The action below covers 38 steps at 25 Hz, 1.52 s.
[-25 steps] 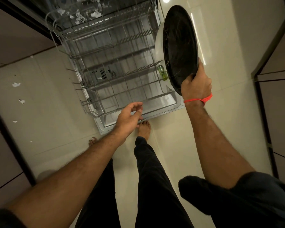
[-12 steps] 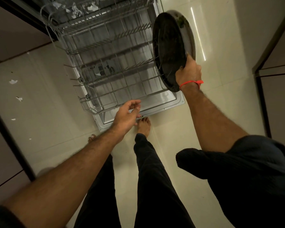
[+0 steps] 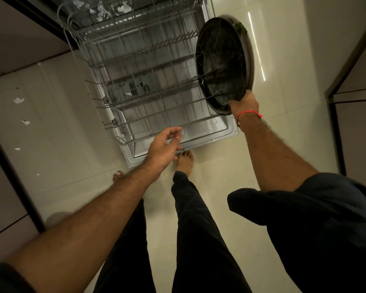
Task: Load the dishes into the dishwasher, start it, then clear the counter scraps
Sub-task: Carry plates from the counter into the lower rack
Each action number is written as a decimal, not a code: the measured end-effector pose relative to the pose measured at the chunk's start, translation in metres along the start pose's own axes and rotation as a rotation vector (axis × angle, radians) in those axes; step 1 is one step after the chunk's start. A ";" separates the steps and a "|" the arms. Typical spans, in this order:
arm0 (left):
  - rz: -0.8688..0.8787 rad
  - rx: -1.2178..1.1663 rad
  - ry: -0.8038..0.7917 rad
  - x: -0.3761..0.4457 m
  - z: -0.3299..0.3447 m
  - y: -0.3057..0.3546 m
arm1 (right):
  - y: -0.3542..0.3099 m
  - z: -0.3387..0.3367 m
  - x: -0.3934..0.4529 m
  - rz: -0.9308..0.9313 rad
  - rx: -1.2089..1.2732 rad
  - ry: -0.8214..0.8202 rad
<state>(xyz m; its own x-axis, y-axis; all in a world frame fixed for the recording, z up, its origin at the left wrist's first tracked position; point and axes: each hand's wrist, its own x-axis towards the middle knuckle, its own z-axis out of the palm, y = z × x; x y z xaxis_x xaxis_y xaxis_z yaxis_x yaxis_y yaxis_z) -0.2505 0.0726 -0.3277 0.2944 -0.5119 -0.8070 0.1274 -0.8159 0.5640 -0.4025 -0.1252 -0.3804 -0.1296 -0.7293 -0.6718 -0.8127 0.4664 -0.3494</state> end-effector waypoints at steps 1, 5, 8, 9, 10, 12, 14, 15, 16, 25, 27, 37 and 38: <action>0.004 -0.002 -0.001 -0.001 0.000 0.001 | 0.004 0.000 -0.005 -0.004 -0.027 0.028; 0.034 -0.007 0.004 -0.011 -0.003 0.009 | 0.009 -0.004 -0.039 -0.038 -0.116 0.132; 0.070 -0.013 0.017 -0.029 -0.013 0.018 | 0.006 -0.003 -0.070 -0.135 -0.053 0.033; 0.084 -0.013 0.029 -0.039 -0.020 0.022 | 0.002 -0.004 -0.085 -0.183 -0.021 -0.039; 0.103 -0.012 0.046 -0.050 -0.027 0.026 | -0.003 -0.004 -0.100 -0.233 -0.005 -0.104; 0.150 0.010 0.096 -0.075 -0.045 0.033 | -0.022 -0.005 -0.135 -0.364 -0.031 -0.189; 0.207 0.034 0.156 -0.104 -0.068 0.040 | -0.050 -0.006 -0.179 -0.494 -0.070 -0.248; 0.232 0.038 0.194 -0.119 -0.081 0.041 | -0.064 -0.006 -0.200 -0.537 -0.077 -0.275; 0.251 0.032 0.239 -0.132 -0.095 0.041 | -0.078 -0.004 -0.221 -0.575 -0.082 -0.301; 0.277 -0.152 0.561 -0.250 -0.270 -0.026 | -0.189 0.089 -0.416 -0.942 -0.209 -0.508; 0.267 -0.184 0.614 -0.270 -0.314 -0.053 | -0.209 0.127 -0.457 -0.982 -0.237 -0.532; 0.307 -0.372 1.012 -0.396 -0.534 -0.201 | -0.309 0.312 -0.690 -1.225 -0.233 -0.826; 0.294 -0.398 1.053 -0.406 -0.549 -0.214 | -0.317 0.323 -0.713 -1.244 -0.220 -0.854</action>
<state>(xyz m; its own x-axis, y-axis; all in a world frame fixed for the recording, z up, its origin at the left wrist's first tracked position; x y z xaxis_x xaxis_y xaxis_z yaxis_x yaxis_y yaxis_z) 0.1229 0.6022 -0.0249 0.9797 -0.0382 -0.1968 0.1570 -0.4648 0.8714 0.1310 0.4079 -0.0015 0.9728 -0.0560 -0.2249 -0.2303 -0.3437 -0.9104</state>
